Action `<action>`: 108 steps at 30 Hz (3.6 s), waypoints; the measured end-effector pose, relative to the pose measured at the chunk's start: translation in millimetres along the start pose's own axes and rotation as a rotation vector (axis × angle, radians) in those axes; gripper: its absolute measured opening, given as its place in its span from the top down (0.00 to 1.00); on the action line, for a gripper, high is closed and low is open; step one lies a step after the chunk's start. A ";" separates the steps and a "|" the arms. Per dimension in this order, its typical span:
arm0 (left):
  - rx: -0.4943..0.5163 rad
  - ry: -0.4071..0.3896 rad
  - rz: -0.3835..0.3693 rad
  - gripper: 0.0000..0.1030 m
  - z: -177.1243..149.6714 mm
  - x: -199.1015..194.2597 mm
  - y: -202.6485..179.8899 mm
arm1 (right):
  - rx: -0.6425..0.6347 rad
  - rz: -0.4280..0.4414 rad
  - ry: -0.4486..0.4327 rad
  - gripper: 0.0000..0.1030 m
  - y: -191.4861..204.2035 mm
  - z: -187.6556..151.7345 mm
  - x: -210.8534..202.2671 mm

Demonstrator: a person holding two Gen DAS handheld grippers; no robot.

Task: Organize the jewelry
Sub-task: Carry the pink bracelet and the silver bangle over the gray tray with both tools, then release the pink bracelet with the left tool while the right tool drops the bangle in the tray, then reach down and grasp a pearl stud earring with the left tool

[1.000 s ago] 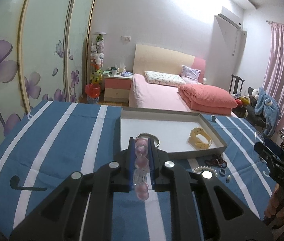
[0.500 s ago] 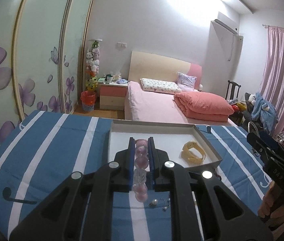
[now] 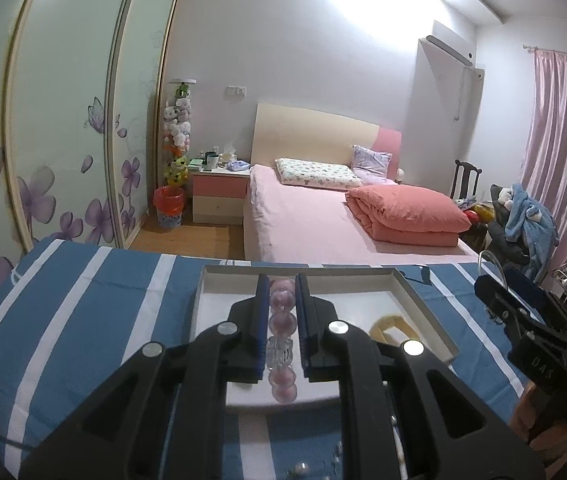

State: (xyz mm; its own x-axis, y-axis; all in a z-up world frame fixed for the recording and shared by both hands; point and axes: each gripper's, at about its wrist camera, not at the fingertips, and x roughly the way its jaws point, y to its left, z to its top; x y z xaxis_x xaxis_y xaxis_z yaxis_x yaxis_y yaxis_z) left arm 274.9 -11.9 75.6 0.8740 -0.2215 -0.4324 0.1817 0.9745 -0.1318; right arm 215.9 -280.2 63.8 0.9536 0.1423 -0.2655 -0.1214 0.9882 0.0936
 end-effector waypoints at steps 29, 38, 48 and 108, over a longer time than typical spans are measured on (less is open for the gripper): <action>-0.030 0.133 -0.001 0.83 -25.0 106.1 19.5 | 0.007 0.002 0.269 0.22 -5.2 -37.2 85.7; -0.033 0.110 0.011 0.80 -18.9 92.2 20.6 | 0.015 0.000 0.225 0.21 -3.2 -27.8 71.7; 0.017 0.111 -0.010 0.80 -33.2 40.2 19.0 | -0.002 0.032 0.195 0.21 1.5 -29.2 17.9; 0.087 0.436 0.092 0.85 -120.9 37.0 24.0 | 0.069 -0.006 0.452 0.37 -20.5 -96.1 -25.7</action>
State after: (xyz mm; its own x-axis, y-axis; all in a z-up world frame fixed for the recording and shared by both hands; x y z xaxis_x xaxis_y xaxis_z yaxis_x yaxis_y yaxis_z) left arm 257.1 -1.1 -51.4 0.6206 -0.1106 -0.7763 0.1660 0.9861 -0.0078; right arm 167.4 -298.7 -23.5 0.7362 0.1625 -0.6569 -0.0831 0.9851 0.1505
